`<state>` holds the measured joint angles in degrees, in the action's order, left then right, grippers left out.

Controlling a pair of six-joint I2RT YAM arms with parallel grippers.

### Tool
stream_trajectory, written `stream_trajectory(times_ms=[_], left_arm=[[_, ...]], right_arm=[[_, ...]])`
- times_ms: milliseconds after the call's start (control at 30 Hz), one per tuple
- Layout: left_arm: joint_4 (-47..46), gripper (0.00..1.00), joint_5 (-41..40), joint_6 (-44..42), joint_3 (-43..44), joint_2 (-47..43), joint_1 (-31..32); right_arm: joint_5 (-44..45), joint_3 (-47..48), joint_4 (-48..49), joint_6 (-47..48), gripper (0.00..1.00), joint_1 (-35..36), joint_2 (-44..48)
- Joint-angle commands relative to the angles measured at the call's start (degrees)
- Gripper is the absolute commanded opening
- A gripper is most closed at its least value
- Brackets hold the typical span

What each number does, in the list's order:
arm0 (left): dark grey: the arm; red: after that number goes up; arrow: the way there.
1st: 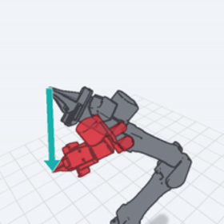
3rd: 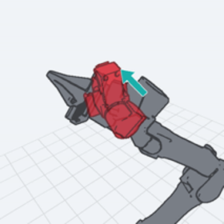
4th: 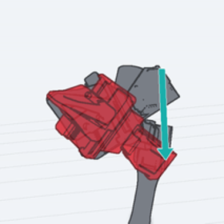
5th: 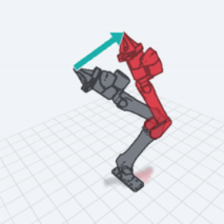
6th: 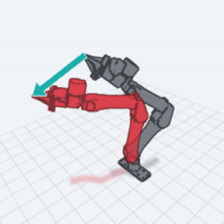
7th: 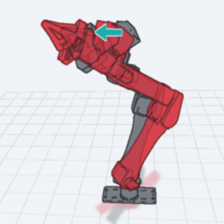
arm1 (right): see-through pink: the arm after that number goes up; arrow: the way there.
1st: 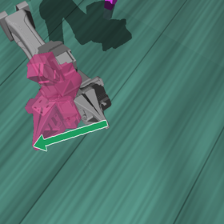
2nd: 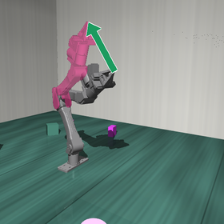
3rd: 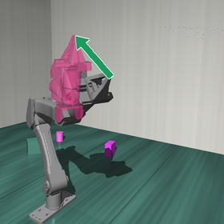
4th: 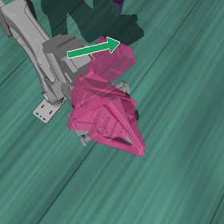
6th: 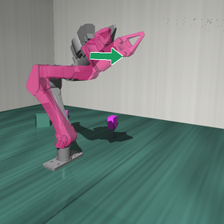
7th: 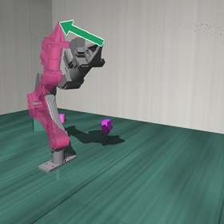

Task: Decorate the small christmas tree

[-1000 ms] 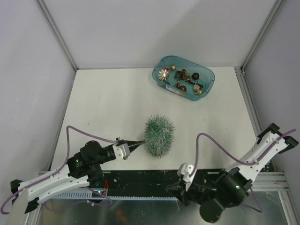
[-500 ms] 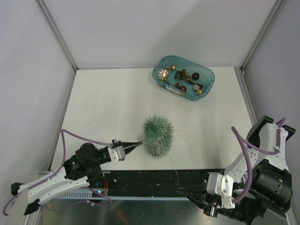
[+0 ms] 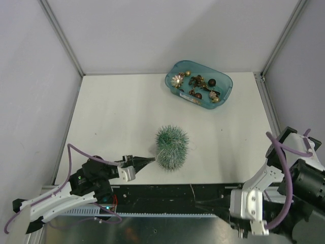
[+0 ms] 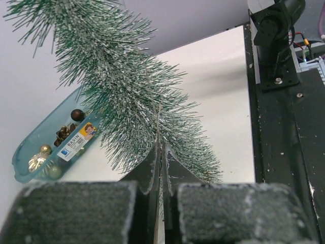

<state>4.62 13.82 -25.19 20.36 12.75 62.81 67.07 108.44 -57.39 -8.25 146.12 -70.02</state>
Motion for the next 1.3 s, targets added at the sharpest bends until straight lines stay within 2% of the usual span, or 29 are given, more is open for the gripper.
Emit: stream_trajectory(times_ms=[0, 167, 300, 400, 467, 600, 733, 867, 933, 1033, 1167, 1267], left_arm=[[-0.3, 0.0, 3.6, -4.0, 0.1, 1.3, -0.5], [-0.1, 0.0, 6.9, -5.7, -0.5, 1.6, -0.5], [-0.1, 0.0, 5.4, -4.4, -0.7, 0.9, -0.4], [0.0, 0.0, 2.7, -3.6, -0.9, -0.4, -0.5], [0.1, 0.0, 0.3, -2.3, -1.2, -1.4, -0.7], [0.8, 0.0, -2.0, 0.3, -1.7, -3.5, -2.3], [2.0, 0.0, -2.1, 0.3, -1.6, -5.2, -2.7], [2.3, 0.0, -1.8, -1.9, -2.4, -7.0, -2.7], [2.4, 0.0, -2.5, -1.4, -2.9, -7.4, -2.7], [2.2, 0.0, -3.6, 0.2, -3.5, -7.9, -2.7], [1.8, 0.0, -6.8, 2.9, -4.5, -8.7, -2.8], [0.6, 0.0, -9.8, 4.6, -4.8, -8.0, -2.9]], right_arm=[[-1.2, 0.7, -8.2, -5.1, 0.0, 5.1, -2.4], [-1.7, -4.5, -4.2, -6.1, 0.0, 8.4, -0.7], [-4.3, -4.0, -0.6, -0.5, 0.0, 8.2, -0.2], [-8.3, 0.2, 0.5, 5.9, 0.0, 4.9, -0.7], [-13.5, 3.4, 1.2, 10.8, 0.0, -0.2, -1.0], [-29.9, 10.2, 1.3, 19.3, 0.0, -14.5, -2.2], [-50.3, 19.8, -2.3, 24.4, 0.0, -34.4, -6.5], [-62.8, 32.8, -9.3, 27.8, 0.0, -46.0, -14.6], [-68.6, 35.6, -10.0, 28.7, 0.0, -51.8, -16.6], [-83.1, 32.7, -7.0, 28.3, 0.0, -63.9, -14.8], [-101.9, 23.3, 1.7, 25.6, 0.0, -87.0, -10.2], [-114.8, 17.9, 8.3, 21.7, 0.0, -101.4, -9.0]])
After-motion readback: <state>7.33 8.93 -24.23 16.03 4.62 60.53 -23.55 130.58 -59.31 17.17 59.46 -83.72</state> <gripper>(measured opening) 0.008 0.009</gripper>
